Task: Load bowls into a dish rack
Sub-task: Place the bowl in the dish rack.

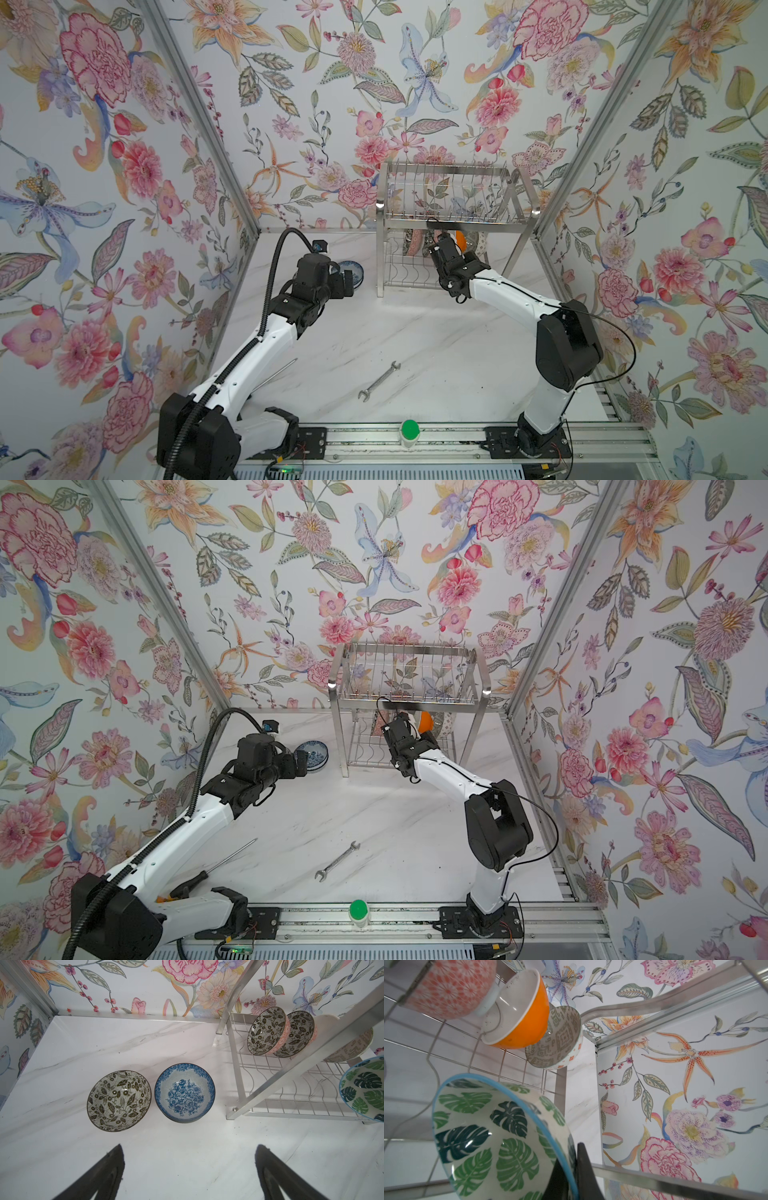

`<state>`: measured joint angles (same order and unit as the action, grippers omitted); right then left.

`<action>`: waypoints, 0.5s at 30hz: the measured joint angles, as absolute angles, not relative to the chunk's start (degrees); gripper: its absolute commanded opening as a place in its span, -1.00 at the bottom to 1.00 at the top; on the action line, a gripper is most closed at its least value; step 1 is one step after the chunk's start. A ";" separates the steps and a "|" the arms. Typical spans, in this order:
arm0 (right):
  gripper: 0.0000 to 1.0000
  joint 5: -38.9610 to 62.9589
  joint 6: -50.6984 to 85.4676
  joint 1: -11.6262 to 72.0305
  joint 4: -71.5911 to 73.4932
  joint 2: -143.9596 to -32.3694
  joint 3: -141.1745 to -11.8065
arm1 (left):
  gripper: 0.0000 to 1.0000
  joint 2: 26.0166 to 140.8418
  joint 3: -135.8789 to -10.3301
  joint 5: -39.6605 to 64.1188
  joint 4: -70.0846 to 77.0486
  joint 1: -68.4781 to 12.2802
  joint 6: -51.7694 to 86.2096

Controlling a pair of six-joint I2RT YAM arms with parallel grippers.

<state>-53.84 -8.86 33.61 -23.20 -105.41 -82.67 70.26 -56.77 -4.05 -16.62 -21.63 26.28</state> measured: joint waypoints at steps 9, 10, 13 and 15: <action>-1.00 -52.25 -1.83 37.74 -25.93 -113.19 -92.60 | 0.99 70.24 -55.09 -3.01 -16.19 -20.99 26.26; -1.00 -52.23 -1.10 38.02 -26.26 -113.75 -93.08 | 0.99 70.24 -54.89 -2.96 -16.21 -20.88 26.24; -1.00 -51.92 0.78 38.83 -27.03 -115.48 -94.11 | 0.98 70.22 -54.48 -2.63 -16.21 -20.56 26.11; -1.00 -51.79 1.87 39.29 -27.70 -116.40 -94.39 | 0.98 70.22 -54.39 -2.09 -16.14 -20.45 26.09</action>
